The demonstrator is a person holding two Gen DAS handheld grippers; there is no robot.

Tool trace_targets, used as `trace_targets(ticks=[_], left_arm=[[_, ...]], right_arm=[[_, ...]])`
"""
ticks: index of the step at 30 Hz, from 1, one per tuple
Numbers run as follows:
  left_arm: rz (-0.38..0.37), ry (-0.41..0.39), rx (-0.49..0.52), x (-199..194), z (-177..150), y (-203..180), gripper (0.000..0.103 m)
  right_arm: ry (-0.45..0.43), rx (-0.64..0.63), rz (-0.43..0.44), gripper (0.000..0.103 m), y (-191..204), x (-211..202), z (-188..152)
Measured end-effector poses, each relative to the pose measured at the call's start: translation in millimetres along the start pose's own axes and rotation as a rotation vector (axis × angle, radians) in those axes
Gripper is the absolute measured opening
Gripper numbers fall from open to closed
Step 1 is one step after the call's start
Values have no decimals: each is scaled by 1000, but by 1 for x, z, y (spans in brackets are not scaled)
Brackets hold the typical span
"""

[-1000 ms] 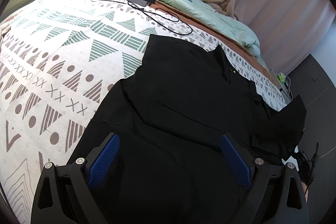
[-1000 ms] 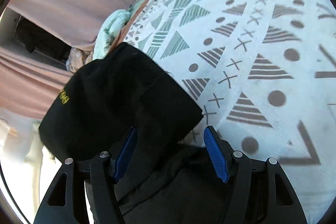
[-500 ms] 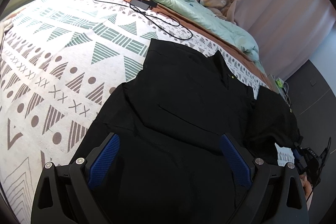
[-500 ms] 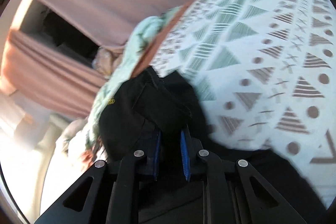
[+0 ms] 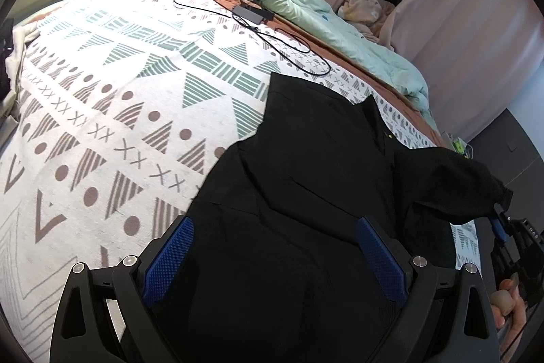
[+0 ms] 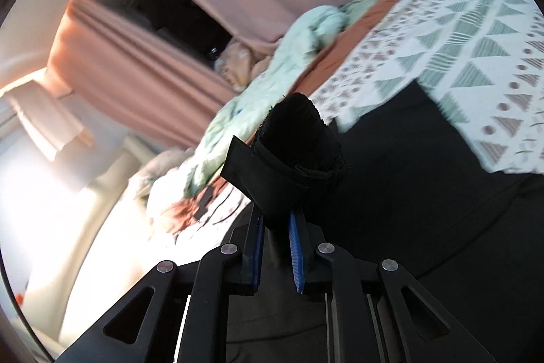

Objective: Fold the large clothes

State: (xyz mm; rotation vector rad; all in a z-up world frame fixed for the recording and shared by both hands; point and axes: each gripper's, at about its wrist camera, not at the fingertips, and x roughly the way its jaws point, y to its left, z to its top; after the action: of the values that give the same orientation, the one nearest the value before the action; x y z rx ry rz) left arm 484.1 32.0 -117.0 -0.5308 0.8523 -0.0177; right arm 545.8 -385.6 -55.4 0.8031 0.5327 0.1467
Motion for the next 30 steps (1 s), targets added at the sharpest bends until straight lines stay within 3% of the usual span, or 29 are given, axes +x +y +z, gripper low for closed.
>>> trace_targets(ticks=[7, 9, 15, 18, 20, 21, 30], left_arm=[[9, -7, -34, -2, 6, 18, 97], [11, -8, -36, -2, 7, 20, 97], [26, -9, -21, -1, 7, 21, 97], [31, -8, -21, 0, 7, 22, 97], [33, -9, -20, 1, 7, 20, 97], [32, -10, -18, 1, 7, 19, 97], [6, -9, -9, 10, 7, 2, 97]], right_arm=[[78, -102, 110, 15, 64, 33, -41], [120, -124, 106, 15, 80, 46, -55], [336, -202, 138, 23, 114, 94, -110], [383, -188, 146, 27, 106, 100, -112], [376, -179, 138, 44, 98, 95, -107], [366, -174, 130, 46, 92, 91, -103], [328, -105, -62, 48, 12, 51, -54]])
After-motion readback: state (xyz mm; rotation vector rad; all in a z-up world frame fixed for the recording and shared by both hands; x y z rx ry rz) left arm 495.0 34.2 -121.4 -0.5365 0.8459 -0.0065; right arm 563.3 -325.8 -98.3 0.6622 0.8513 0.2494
